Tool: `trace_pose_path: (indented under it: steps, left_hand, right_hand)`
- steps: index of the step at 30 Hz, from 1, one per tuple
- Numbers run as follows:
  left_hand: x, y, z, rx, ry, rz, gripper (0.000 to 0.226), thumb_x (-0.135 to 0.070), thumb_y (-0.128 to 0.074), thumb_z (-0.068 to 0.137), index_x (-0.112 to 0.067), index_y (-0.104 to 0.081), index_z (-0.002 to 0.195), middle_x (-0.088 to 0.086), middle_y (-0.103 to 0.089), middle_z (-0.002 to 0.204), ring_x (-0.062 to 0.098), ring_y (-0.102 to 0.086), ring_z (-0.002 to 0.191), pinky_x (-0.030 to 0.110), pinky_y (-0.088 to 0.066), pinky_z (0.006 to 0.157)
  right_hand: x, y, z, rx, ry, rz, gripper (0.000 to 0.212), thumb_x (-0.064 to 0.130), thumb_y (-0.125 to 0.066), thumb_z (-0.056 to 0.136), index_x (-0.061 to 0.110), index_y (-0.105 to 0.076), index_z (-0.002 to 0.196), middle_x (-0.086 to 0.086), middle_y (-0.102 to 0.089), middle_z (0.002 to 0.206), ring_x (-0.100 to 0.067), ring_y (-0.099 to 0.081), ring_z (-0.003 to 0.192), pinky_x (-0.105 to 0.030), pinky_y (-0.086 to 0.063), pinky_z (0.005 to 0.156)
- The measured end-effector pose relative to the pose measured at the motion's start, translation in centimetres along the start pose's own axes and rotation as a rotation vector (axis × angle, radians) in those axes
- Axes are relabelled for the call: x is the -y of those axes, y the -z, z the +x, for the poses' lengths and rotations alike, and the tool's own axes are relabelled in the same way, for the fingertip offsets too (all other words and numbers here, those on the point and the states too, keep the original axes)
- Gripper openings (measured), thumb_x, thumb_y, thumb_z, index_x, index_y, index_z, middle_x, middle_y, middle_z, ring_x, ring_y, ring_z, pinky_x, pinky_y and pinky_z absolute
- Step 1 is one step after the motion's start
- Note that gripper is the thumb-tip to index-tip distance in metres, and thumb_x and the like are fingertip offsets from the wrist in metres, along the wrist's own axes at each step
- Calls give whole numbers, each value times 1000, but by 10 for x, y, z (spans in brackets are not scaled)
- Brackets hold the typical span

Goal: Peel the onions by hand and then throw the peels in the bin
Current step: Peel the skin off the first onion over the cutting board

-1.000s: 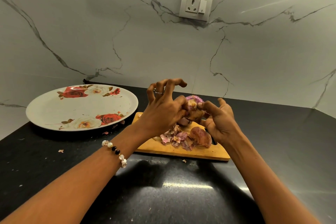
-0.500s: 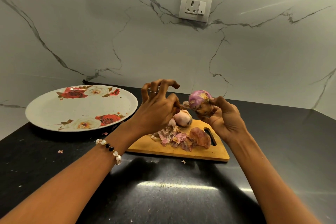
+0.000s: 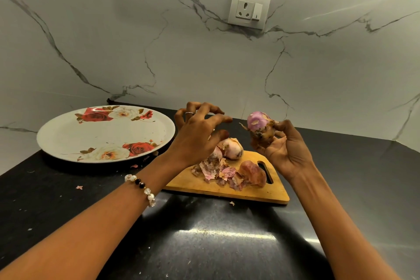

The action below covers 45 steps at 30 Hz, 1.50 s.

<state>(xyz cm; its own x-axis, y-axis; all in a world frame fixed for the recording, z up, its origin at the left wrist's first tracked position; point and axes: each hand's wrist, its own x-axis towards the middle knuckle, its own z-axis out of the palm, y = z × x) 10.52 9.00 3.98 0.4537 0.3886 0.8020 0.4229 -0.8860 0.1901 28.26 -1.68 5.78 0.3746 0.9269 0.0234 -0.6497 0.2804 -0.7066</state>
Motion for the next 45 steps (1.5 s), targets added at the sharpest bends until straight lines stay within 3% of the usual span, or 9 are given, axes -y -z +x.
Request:
trace_pose_path:
  steps: [4, 9, 15, 21, 26, 30, 33, 36, 45]
  left_hand:
    - [-14, 1, -1, -65, -46, -46, 40, -50, -64, 77, -29, -69, 111, -3, -60, 117, 20, -39, 118, 34, -18, 86]
    - [-21, 1, -3, -134, -83, 15, 19, -42, -64, 79, -26, -73, 83, -1, -62, 114, 20, -38, 116, 30, -13, 84]
    - [-20, -4, -7, -16, -78, 11, 15, -30, -64, 79, -19, -72, 82, 2, -60, 114, 22, -38, 115, 32, -14, 84]
    - [-21, -9, -11, 67, -23, 63, 15, -19, -72, 80, -21, -73, 95, 2, -57, 121, 27, -39, 122, 35, -14, 90]
    - [-20, -5, -6, -103, 63, -9, 21, -23, -70, 83, -22, -72, 104, 1, -63, 105, 25, -51, 105, 35, -19, 82]
    - [-22, -3, -1, -186, 74, -175, 22, -33, -68, 79, -22, -75, 97, -1, -67, 90, 20, -57, 89, 40, -37, 70]
    - [-22, -6, -4, -137, 38, -176, 22, -33, -72, 76, -22, -76, 95, -2, -67, 92, 20, -58, 91, 40, -35, 74]
    - [-23, -8, -6, -135, 34, -144, 18, -29, -75, 73, -20, -77, 89, -1, -68, 91, 22, -59, 91, 38, -30, 76]
    - [-29, -5, -8, -138, -47, -8, 11, -23, -75, 75, -16, -73, 83, 2, -64, 103, 21, -52, 105, 40, -27, 86]
  right_hand:
    - [-5, 1, 3, 10, -35, -5, 117, 10, -94, 25, 5, -43, 131, -23, -72, 87, -33, -72, 77, -43, -58, 73]
    - [-11, -8, -5, 3, -74, -77, 50, 11, -68, 67, 2, -50, 112, -23, -63, 101, -32, -65, 89, -40, -58, 76]
    - [-8, -11, -7, -32, -36, -77, 33, 11, -58, 78, 4, -49, 108, -21, -58, 101, -31, -63, 88, -39, -58, 75]
    - [-6, -8, -5, -43, -11, -108, 41, 10, -63, 69, 3, -51, 108, -24, -57, 108, -34, -64, 91, -40, -61, 68]
    - [-12, -1, 4, -99, 54, -225, 67, 3, -70, 71, 10, -39, 130, -32, -47, 134, -44, -61, 109, -46, -59, 64]
    - [-17, -1, 8, -102, 90, -292, 43, -4, -65, 82, 18, -41, 110, -32, -40, 141, -37, -66, 101, -49, -58, 67]
    - [-22, -6, 4, -108, 92, -303, 88, -7, -64, 80, 19, -18, 151, -31, -37, 144, -34, -65, 99, -51, -56, 70]
    - [-25, -10, 0, -96, 88, -337, 116, 0, -72, 65, 23, -3, 156, -28, -29, 151, -37, -63, 106, -53, -55, 76]
    - [-27, -10, 1, -118, 150, -374, 101, -5, -67, 81, 28, -6, 155, -29, -33, 148, -33, -66, 100, -55, -55, 83]
